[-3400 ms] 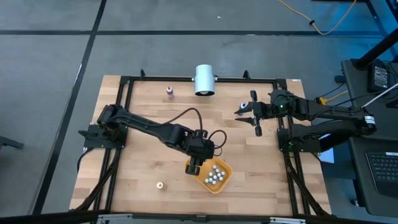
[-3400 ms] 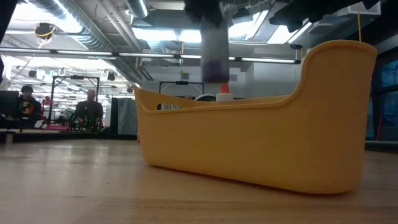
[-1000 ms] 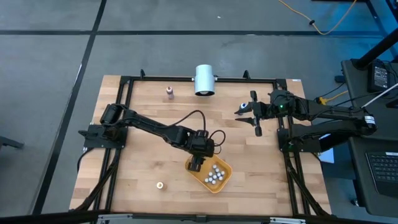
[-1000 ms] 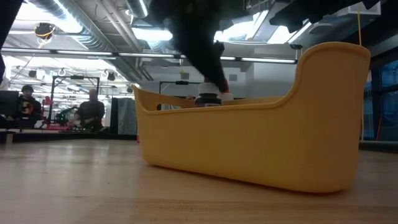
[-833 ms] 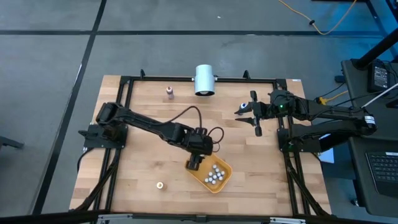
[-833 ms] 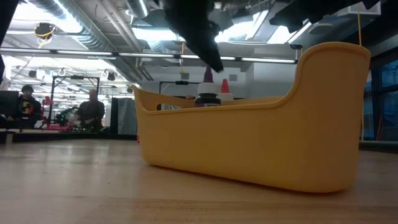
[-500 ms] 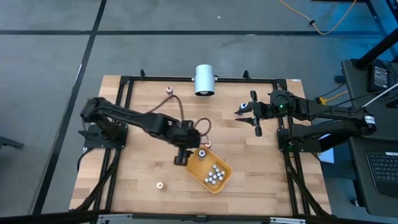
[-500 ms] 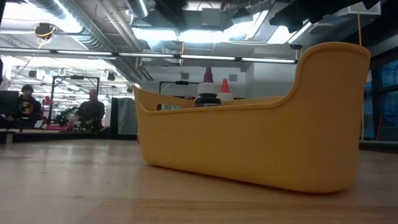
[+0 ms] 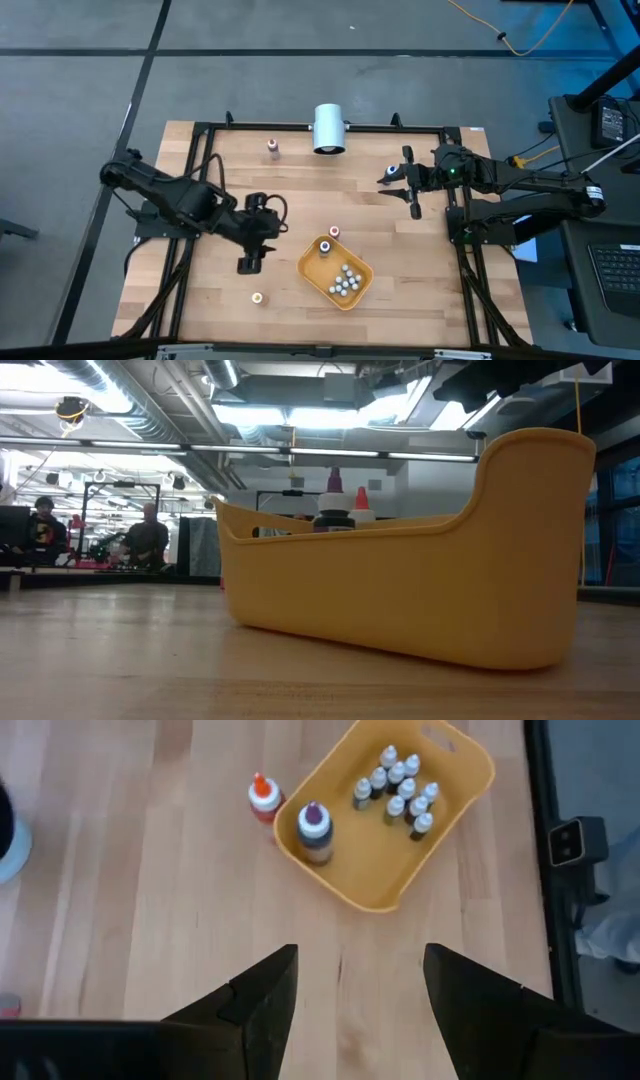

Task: Pick & Place food coloring
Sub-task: Put the large yellow food coloring bottle into the yellow container

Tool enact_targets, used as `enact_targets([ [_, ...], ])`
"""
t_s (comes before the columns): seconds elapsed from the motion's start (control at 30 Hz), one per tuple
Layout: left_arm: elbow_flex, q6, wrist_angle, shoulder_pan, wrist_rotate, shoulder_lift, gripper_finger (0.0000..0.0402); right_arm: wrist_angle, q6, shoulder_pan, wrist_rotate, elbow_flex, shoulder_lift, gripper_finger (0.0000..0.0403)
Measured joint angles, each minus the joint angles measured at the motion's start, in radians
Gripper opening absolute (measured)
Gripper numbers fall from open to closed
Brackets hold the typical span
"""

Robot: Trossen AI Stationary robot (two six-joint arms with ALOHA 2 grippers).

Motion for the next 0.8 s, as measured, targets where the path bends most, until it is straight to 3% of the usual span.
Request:
enact_targets([
  [0.33, 0.000, -0.194, -0.048, -0.118, 0.009, -0.005, 0.0212, 0.000, 0.000, 0.000, 0.000, 0.000, 0.000, 0.0123],
  [0.63, 0.000, -0.458, -0.058, -0.282, 0.026, -0.005, 0.0212, 0.000, 0.000, 0.000, 0.000, 0.000, 0.000, 0.0123],
  [0.8, 0.000, -0.559, -0.058, -0.357, -0.037, -0.005, 0.0212, 0.000, 0.000, 0.000, 0.000, 0.000, 0.000, 0.0123],
])
